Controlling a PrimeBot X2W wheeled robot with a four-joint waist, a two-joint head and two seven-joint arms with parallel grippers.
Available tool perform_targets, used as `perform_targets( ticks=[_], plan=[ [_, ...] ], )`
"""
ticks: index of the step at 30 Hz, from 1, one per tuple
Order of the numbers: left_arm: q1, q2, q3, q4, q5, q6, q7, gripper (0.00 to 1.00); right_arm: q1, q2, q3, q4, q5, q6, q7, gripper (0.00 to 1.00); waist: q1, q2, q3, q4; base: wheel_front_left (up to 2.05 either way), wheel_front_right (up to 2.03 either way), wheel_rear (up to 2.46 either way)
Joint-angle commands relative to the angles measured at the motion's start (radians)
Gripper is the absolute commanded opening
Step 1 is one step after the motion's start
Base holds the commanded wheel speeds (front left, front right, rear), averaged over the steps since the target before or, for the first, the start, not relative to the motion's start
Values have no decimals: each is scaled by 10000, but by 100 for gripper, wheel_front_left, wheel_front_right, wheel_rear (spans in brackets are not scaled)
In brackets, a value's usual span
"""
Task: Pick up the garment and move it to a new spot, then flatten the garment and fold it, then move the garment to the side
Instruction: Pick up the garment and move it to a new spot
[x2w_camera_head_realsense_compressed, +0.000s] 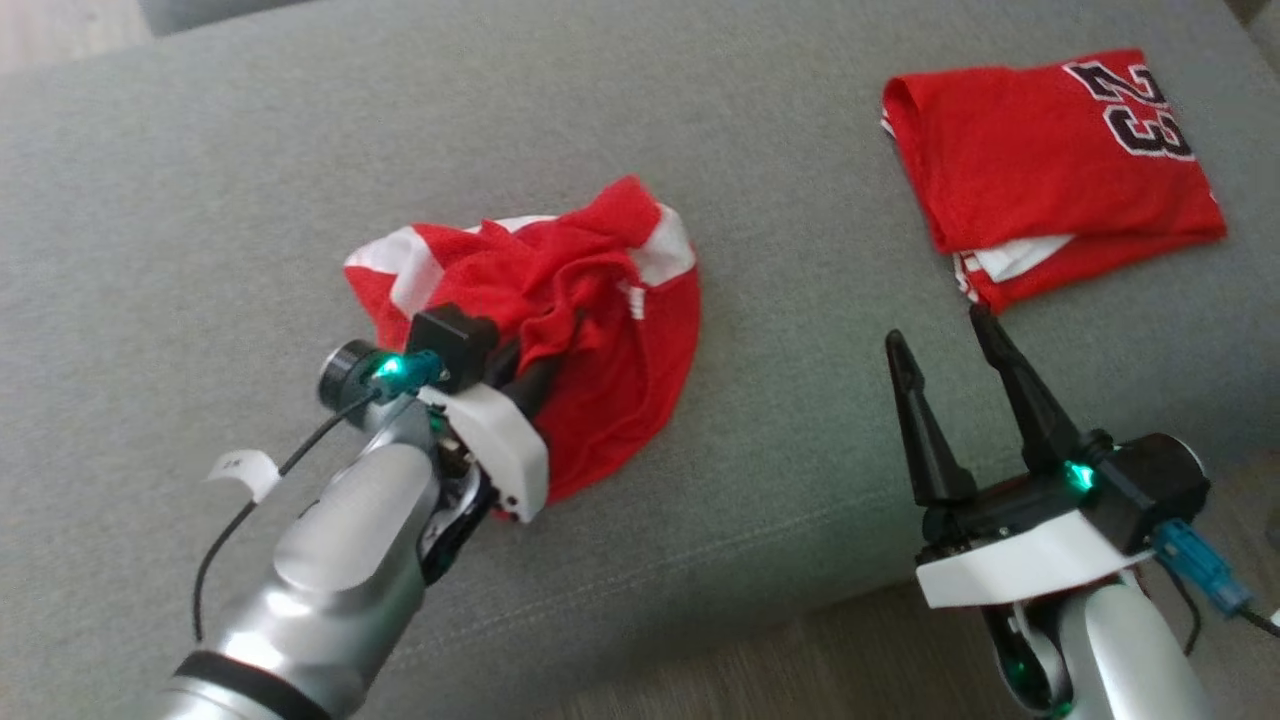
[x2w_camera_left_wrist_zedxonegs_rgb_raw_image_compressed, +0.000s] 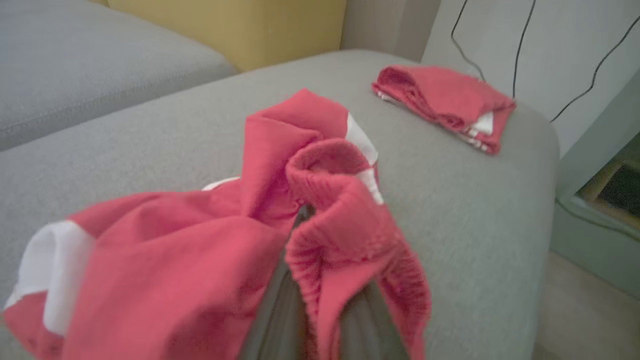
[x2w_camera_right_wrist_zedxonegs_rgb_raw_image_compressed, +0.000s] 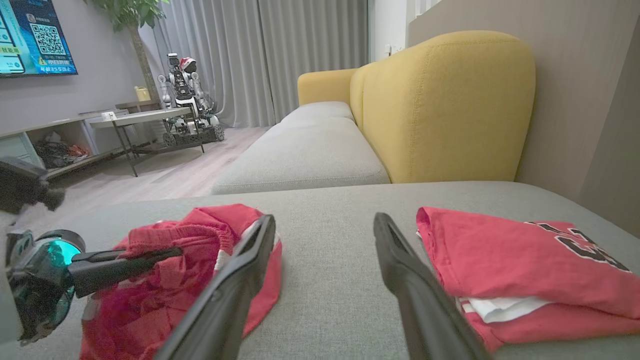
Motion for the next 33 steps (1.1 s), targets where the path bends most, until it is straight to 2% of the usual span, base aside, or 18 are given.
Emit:
perform_targets(
  ticks=[1, 2, 3, 4, 5, 8, 10, 12, 21, 25, 28, 33],
  plan=[
    [-637, 184, 333, 105, 379, 110, -121, 0, -315, 46, 324, -374, 74, -4, -92, 100, 0, -1, 217, -194, 0, 0, 0],
    [-642, 154, 412, 212, 509, 179, -122, 0, -320, 46, 346, -372, 83, -4, -92, 100, 0, -1, 234, -205, 0, 0, 0],
    [-644, 126, 498, 257, 645, 254, -122, 26, -316, 46, 357, -374, 92, -4, -92, 100, 0, -1, 249, -202, 0, 0, 0],
    [-642, 80, 612, 218, 779, 351, -122, 82, -297, 46, 336, -378, 103, -4, -92, 100, 0, -1, 245, -157, 0, 0, 0],
    [-624, 33, 746, 107, 912, 455, -122, 100, -265, 46, 314, -371, 112, -4, -92, 100, 0, -1, 223, -91, 0, 0, 0],
    [-513, -20, 1008, -254, 1224, 680, -122, 100, -187, 47, 301, -327, 114, -4, -92, 100, 0, -1, 113, 89, 0, 0, 0],
    [46, -113, 1755, -1151, 1369, 1053, -123, 100, -103, 47, 389, -247, 101, -4, -92, 100, 0, -1, -152, 417, 0, 0, 0],
    [311, -117, 2023, -1517, 1430, 1173, -123, 100, -74, 47, 395, -244, 115, -4, -92, 100, 0, -1, -246, 560, 0, 0, 0],
    [3312, -479, 4211, -4561, 2057, 2137, -123, 100, 360, 47, 66, -169, 97, -4, -92, 100, 0, -1, -958, 2291, 0, 0, 0],
    [4494, -769, 4952, -5857, 2467, 2360, -123, 100, 651, 47, -295, -214, 42, -4, -92, 100, 0, -1, -1162, 2977, 0, 0, 0],
    [5278, -937, 5301, -6732, 2921, 2245, -123, 100, 916, 47, -607, -289, -98, -4, -92, 100, 0, -1, -1351, 3403, 0, 0, 0],
    [6581, -1118, 5889, -7945, 3659, 2586, -124, 100, 1386, 47, -1071, -516, -317, -4, -92, 100, 0, -1, -1619, 3821, 0, 0, 0]
  ],
)
